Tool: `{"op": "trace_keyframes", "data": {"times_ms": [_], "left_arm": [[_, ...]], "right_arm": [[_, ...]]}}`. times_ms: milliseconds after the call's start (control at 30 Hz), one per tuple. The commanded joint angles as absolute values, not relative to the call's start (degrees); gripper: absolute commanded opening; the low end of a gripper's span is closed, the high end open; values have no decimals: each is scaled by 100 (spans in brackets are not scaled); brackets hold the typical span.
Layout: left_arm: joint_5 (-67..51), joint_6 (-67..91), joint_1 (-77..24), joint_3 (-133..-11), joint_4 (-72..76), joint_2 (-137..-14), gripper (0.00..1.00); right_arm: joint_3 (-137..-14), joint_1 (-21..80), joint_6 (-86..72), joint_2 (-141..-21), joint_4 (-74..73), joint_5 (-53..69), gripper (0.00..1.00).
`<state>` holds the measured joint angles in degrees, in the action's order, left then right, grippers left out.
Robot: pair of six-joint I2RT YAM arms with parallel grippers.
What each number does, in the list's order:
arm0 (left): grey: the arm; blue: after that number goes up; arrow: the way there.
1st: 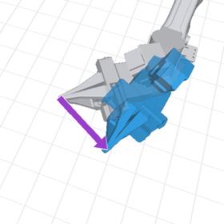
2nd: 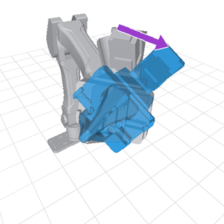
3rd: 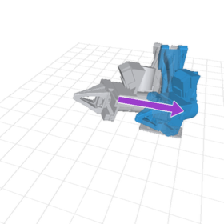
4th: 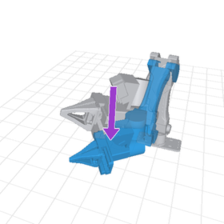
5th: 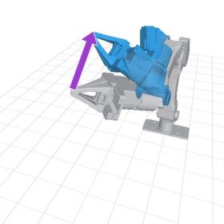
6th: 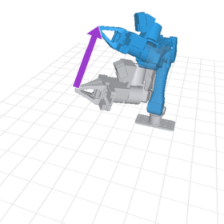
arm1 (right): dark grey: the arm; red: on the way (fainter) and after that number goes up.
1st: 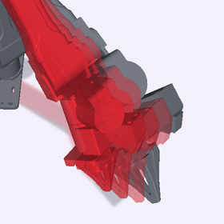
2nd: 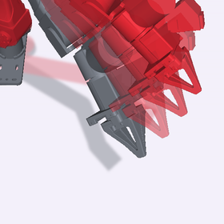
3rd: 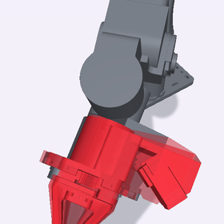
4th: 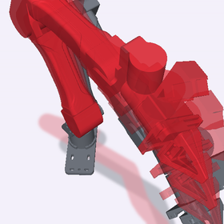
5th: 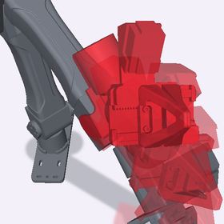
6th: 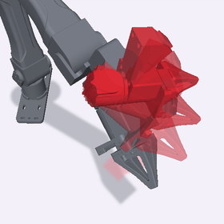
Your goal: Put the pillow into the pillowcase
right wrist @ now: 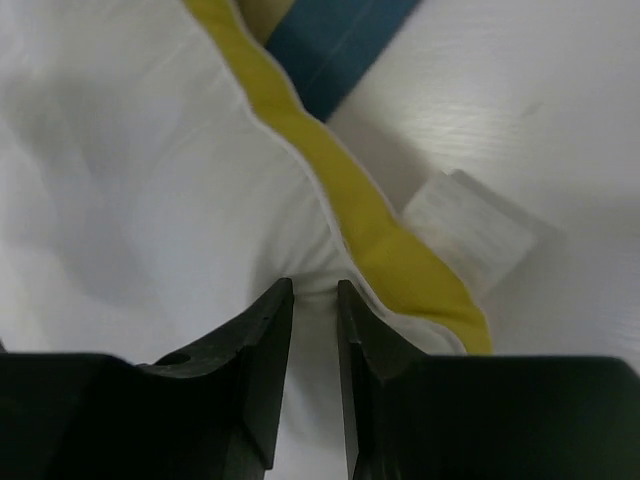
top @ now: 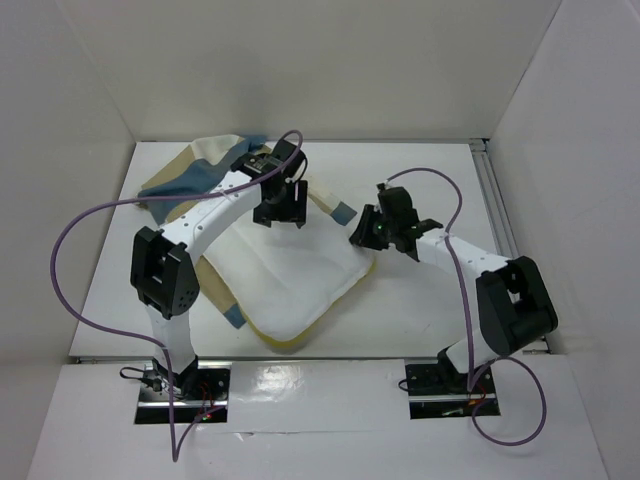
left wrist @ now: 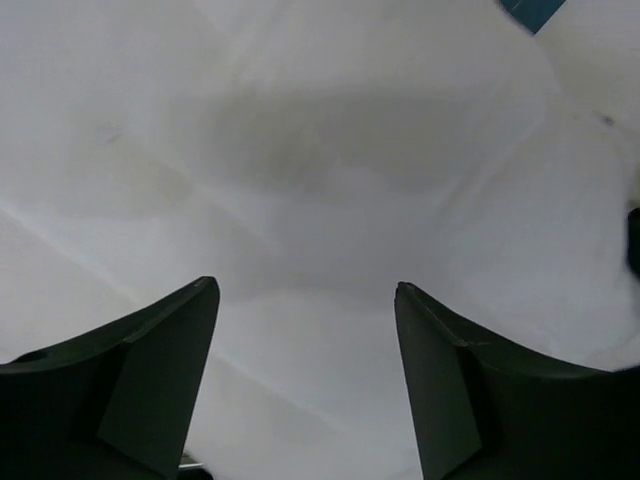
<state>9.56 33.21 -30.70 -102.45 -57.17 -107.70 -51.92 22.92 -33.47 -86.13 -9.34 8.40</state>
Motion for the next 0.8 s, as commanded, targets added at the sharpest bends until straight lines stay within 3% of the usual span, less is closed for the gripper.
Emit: {"op": "trace_keyframes", "data": {"times_ms": [0,100,133,167,267,400,567,667,767], "left_arm": [[809,3244,-3103,-10161,-5502,-10503,85],[809,3243,-3103,-10029,-5502,-10555,94],[809,3243,-3103,-9941,-5502,-10556,96],[739,3243,-3103,-9888,-5502,-10556,100],[686,3243,-3103,-9669,-5423,-10556,100],[1017,3190,-3216,-9510,-5361,-10766,100],[1318,3243,-3217,-9448,-5361,-11293,97],[1494,3251,-3217,-9614,-5431,-11504,4],[1547,3252,-3146,-9616,-5520,-11138,0]], "right_arm": [[-4853,2872,-3664,-8492,-448,1985,30],[-4799,3453,-3491,-7765,-598,1846,30],[-4799,3524,-3489,-7587,-833,1698,34],[-4799,3524,-3420,-7446,-1026,1496,46],[-4922,3253,-3227,-7251,-1449,871,82],[-5264,2594,-3042,-7759,-1460,1115,90],[-5817,2320,-2814,-8612,-1126,1318,92],[-6491,2451,-2393,-9374,-1124,1205,95],[-7371,2662,-2023,-10237,-1413,829,100]]}}
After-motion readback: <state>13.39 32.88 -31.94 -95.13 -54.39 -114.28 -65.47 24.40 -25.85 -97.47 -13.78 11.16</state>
